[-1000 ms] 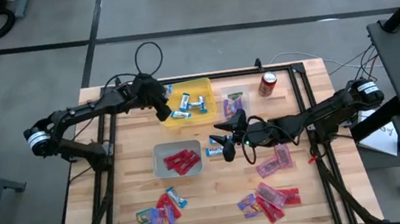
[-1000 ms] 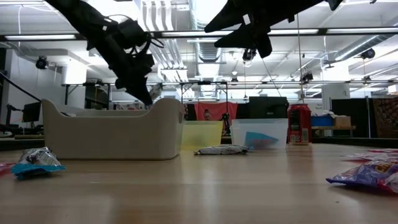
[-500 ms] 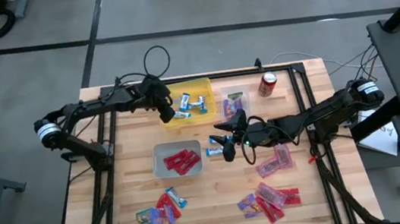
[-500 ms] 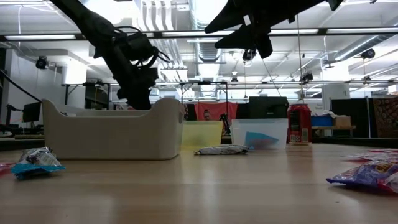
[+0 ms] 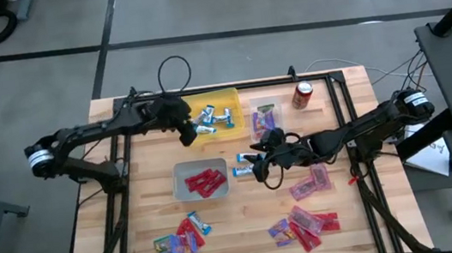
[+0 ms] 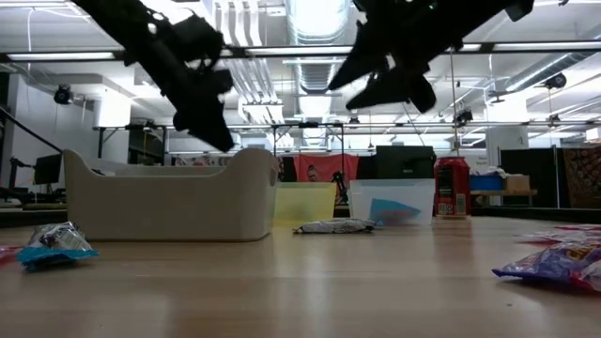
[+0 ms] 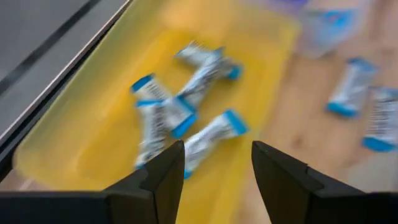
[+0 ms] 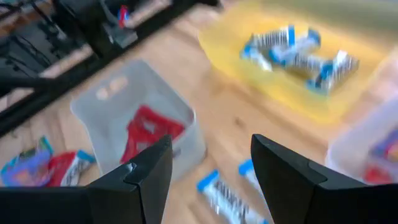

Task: Sort candy
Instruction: Put the red candy into the gray bin

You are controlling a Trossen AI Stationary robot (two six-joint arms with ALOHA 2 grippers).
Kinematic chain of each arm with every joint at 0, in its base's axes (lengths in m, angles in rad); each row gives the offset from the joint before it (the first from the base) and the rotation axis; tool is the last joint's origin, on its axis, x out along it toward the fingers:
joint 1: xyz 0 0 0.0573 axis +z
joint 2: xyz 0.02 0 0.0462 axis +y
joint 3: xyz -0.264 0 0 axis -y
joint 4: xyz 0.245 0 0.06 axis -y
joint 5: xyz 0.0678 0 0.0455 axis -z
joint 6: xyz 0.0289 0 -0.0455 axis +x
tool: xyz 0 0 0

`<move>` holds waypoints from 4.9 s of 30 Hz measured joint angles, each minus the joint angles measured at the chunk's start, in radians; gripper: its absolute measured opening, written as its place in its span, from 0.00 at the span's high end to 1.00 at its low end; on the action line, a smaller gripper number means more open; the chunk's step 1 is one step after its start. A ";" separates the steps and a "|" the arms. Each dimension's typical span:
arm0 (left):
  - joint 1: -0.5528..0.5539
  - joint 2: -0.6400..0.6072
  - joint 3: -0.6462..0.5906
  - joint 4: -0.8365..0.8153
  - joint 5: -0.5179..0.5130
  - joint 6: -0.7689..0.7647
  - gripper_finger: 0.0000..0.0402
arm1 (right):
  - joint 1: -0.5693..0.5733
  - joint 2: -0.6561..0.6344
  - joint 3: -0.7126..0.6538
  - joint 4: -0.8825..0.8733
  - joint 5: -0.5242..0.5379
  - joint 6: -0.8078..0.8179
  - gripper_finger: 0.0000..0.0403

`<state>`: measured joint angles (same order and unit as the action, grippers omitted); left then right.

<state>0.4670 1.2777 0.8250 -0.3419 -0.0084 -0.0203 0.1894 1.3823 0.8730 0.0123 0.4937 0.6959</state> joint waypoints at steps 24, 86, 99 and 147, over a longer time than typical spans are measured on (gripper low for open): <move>-0.331 -0.393 -0.281 0.325 -0.009 -0.129 0.60 | 0.000 0.013 0.002 -1.068 -0.504 0.713 0.48; -0.363 -0.386 -0.285 0.403 -0.008 -0.127 0.60 | 0.127 0.023 -0.006 -0.961 -0.238 0.702 0.98; -0.363 -0.371 -0.285 0.413 -0.007 -0.128 0.60 | 0.111 0.054 -0.011 -1.033 -0.360 0.762 0.69; -0.493 -0.254 -0.286 0.582 -0.005 -0.118 0.60 | 0.137 -0.163 -0.093 -0.506 -0.044 0.404 0.98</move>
<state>-0.0257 1.0239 0.5392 0.2397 -0.0139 -0.1387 0.3267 1.2193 0.7799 -0.4936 0.4497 1.1003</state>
